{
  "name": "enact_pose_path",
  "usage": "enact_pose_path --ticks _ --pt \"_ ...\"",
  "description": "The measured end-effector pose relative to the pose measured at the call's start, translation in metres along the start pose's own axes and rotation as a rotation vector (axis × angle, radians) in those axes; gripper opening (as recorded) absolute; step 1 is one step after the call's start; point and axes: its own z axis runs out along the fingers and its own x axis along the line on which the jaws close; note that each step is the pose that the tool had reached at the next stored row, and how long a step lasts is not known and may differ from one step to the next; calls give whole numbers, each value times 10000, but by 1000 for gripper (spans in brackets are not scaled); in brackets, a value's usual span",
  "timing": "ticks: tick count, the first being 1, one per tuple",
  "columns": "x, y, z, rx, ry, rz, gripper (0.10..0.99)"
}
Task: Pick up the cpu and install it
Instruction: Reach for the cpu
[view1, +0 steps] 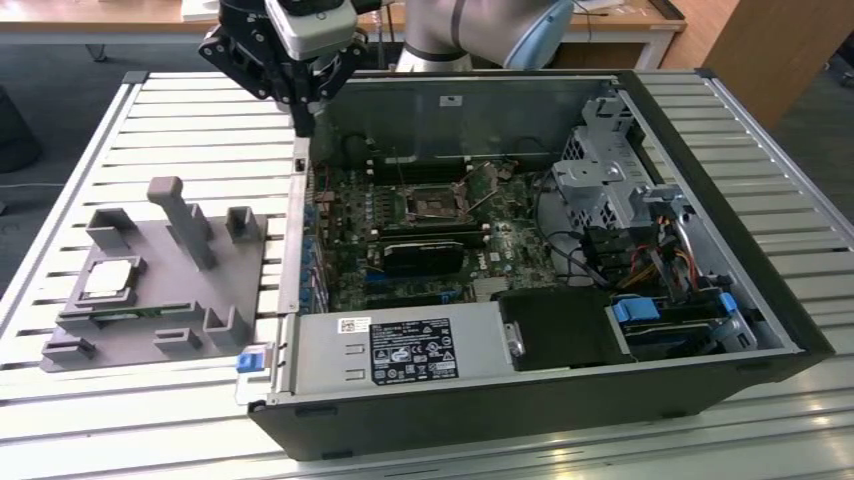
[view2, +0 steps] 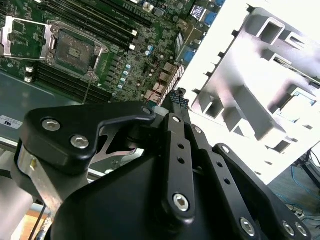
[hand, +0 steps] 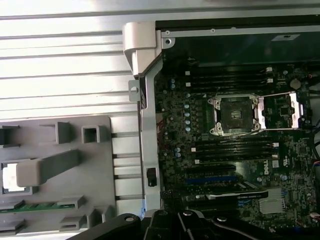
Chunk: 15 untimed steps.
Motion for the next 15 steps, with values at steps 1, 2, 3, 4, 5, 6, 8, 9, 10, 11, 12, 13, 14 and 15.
enact_pose_path --ticks 1,2,3,4,5,6,8,9,10,11,12,13,14,15 --pt "5 0 0 0 0 0 106" --pt "10 -1 0 0 0 0 106" --pt "14 -1 0 0 0 0 106" --pt "19 -1 0 0 0 0 106" --pt "24 -2 0 1 0 0 106" --pt "29 -2 0 0 1 0 106" --pt "38 -3 1 0 0 1 106" --pt "43 -3 1 0 0 0 106" --pt "47 -4 1 0 0 0 106" --pt "52 -4 1 0 0 0 106" --pt "56 -4 1 0 0 1 106" --pt "61 -5 1 0 0 0 106" --pt "66 -5 1 1 0 0 106" --pt "70 -5 2 0 0 0 106"
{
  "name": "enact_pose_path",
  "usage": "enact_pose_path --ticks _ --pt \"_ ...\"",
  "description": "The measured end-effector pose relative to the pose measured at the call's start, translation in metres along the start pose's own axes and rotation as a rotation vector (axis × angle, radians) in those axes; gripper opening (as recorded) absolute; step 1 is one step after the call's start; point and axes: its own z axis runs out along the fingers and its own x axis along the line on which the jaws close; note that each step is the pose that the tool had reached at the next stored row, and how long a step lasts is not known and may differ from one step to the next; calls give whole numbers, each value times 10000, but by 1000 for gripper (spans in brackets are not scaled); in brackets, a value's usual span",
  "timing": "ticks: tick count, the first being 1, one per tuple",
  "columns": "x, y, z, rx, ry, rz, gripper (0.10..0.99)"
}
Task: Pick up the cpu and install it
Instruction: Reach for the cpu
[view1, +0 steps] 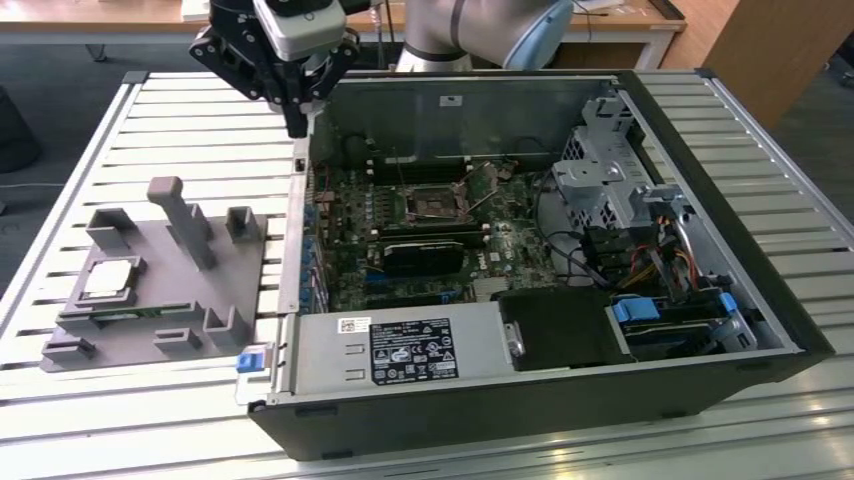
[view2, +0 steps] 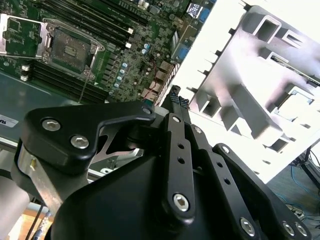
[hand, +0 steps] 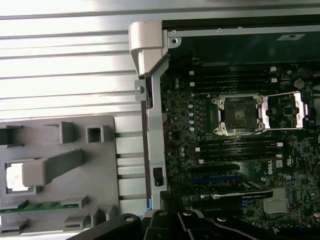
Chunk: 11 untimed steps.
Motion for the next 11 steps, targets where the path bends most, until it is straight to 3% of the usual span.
enact_pose_path --ticks 11 --pt "56 -4 2 0 0 -1 106"
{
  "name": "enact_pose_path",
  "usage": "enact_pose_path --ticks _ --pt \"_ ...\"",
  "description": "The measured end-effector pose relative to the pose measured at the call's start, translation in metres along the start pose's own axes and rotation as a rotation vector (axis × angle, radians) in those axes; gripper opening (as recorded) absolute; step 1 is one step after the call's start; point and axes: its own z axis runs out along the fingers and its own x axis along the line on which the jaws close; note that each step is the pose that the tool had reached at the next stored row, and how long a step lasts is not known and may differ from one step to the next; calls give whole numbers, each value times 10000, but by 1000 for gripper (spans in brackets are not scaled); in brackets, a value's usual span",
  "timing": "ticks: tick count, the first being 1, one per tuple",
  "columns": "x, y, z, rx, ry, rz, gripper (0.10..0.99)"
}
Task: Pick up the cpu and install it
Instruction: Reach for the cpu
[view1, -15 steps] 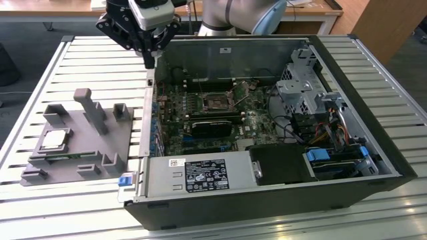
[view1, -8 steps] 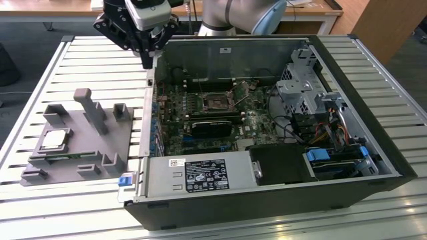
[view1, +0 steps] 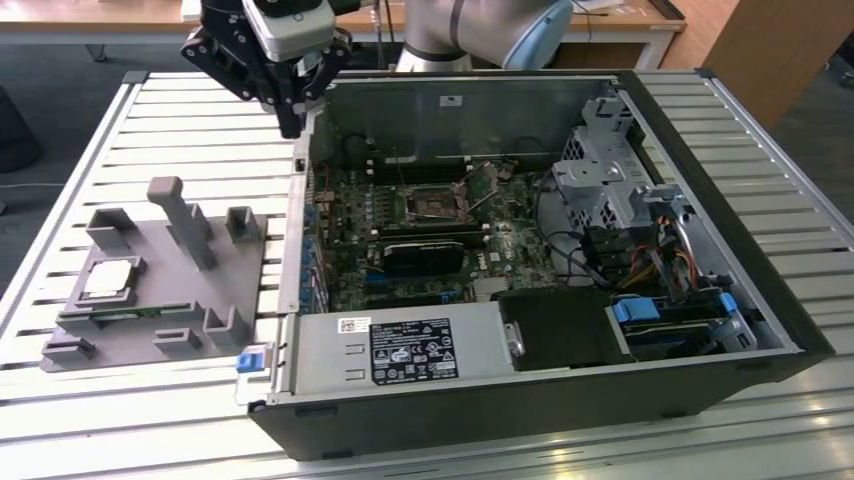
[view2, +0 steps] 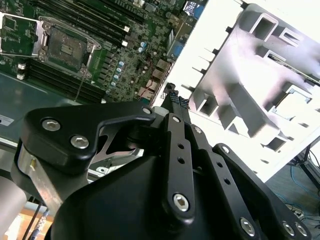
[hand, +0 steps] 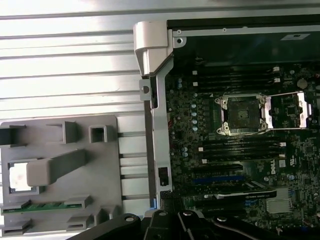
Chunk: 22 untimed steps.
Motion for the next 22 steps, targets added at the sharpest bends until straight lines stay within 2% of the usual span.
enact_pose_path --ticks 22 --pt "114 -9 3 1 1 1 106"
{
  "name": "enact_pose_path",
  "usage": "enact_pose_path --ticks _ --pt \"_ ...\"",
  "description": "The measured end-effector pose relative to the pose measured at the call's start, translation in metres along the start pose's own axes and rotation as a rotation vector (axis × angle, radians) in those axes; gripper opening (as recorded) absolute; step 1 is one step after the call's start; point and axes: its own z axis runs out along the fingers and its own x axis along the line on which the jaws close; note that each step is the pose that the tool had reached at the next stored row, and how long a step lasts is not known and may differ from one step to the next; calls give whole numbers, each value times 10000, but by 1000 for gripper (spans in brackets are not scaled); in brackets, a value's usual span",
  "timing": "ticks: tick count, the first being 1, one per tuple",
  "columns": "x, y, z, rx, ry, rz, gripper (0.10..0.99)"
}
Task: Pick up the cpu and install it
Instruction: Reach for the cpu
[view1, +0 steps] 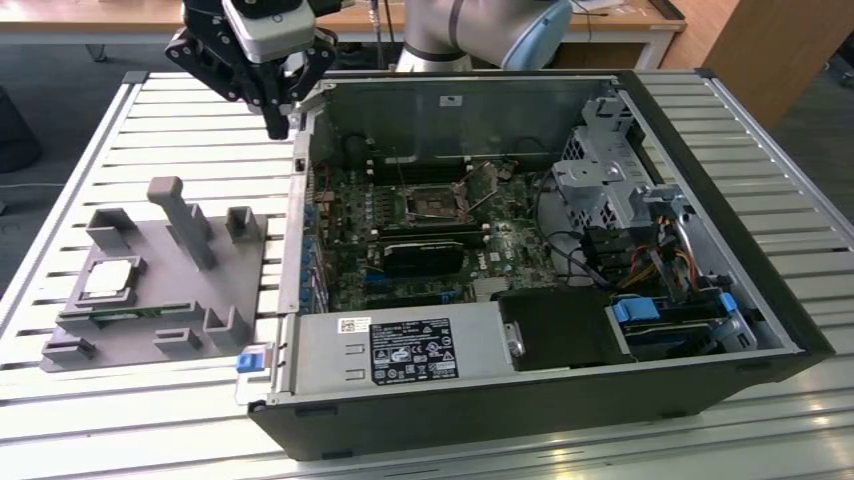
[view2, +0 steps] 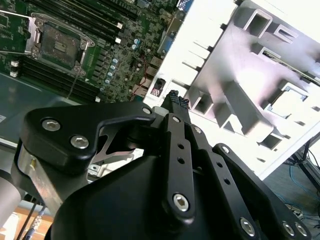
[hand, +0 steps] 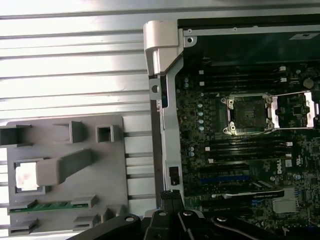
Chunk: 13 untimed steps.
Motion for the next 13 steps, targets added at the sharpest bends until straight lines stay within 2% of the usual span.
enact_pose_path --ticks 13 --pt "64 -5 2 0 0 -1 106"
